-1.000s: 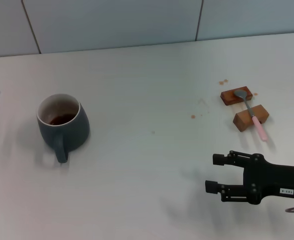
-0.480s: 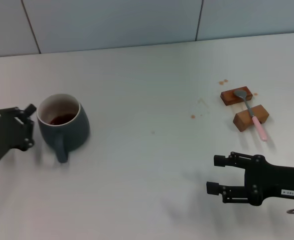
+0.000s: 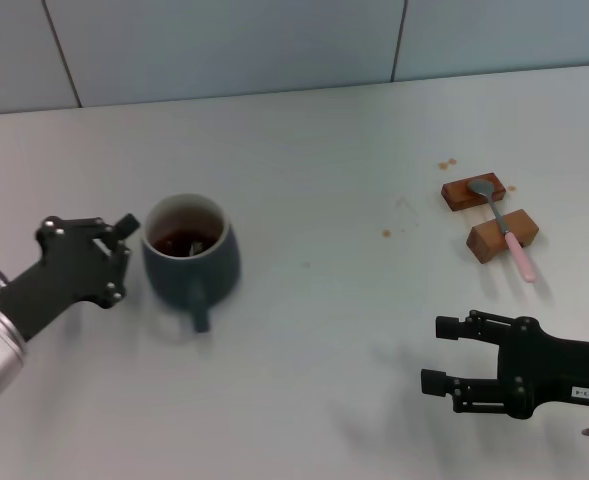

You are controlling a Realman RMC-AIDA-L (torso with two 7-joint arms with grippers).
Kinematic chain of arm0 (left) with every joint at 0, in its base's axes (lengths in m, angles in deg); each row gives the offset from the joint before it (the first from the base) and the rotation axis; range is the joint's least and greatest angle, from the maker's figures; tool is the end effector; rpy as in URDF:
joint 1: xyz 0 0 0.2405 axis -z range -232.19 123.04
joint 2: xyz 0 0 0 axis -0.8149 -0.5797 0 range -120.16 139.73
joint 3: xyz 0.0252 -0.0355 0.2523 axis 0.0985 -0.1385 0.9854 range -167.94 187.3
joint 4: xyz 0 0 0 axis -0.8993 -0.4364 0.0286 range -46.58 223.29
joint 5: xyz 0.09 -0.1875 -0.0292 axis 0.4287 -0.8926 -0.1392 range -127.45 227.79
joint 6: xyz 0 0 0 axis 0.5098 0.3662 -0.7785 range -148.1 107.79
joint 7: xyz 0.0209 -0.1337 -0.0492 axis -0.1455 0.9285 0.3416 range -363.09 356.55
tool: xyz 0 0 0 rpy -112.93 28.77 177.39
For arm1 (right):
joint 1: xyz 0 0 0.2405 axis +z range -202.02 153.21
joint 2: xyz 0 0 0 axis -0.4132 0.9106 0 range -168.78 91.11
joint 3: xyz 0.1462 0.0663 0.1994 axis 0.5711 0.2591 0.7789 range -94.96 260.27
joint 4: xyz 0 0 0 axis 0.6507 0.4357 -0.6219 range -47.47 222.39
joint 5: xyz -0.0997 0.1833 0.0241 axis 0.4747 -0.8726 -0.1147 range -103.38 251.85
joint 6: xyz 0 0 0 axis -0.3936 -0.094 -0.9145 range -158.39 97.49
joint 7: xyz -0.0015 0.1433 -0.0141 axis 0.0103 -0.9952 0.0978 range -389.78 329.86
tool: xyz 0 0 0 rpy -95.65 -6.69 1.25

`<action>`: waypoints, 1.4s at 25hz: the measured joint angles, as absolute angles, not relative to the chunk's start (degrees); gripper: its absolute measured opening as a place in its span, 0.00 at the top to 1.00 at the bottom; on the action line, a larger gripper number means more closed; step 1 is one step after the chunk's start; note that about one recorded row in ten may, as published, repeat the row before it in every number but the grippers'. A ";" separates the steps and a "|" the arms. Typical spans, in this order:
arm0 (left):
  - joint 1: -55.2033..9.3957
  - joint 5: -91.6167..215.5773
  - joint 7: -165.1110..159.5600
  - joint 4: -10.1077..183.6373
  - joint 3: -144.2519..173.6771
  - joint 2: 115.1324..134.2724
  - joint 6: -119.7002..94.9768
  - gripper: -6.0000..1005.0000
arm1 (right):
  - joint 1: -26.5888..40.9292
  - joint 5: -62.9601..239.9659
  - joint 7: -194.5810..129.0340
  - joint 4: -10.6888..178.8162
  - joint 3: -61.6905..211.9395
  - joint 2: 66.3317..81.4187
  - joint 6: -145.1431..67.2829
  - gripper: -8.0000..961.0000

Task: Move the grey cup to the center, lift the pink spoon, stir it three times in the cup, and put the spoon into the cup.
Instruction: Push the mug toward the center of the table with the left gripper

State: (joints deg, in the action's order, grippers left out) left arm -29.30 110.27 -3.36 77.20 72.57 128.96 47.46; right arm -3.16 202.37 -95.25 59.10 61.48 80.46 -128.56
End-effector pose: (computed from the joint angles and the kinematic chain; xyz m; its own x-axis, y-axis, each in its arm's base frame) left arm -0.3086 0.3183 -0.0481 0.9404 -0.2713 0.2052 0.0064 -0.5892 -0.8080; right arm 0.3252 0.2434 -0.0120 0.7078 -0.4197 -0.5682 -0.5571 -0.8262 -0.0837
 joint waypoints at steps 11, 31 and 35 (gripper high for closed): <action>-24.36 110.37 -0.31 82.31 76.28 128.97 49.25 0.99 | -3.14 202.38 -95.21 59.16 61.14 80.43 -128.56 0.13; -19.44 110.59 8.11 85.51 82.76 128.97 54.05 0.99 | -2.16 201.96 -95.16 60.38 61.50 80.54 -128.54 0.13; -23.73 110.14 12.21 81.72 80.72 128.75 58.27 0.99 | -4.19 196.13 -95.15 61.51 61.72 80.33 -131.06 0.13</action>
State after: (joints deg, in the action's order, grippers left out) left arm -23.73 110.14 12.21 81.72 80.72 128.75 58.27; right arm -4.19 196.13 -95.15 61.51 61.72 80.33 -131.06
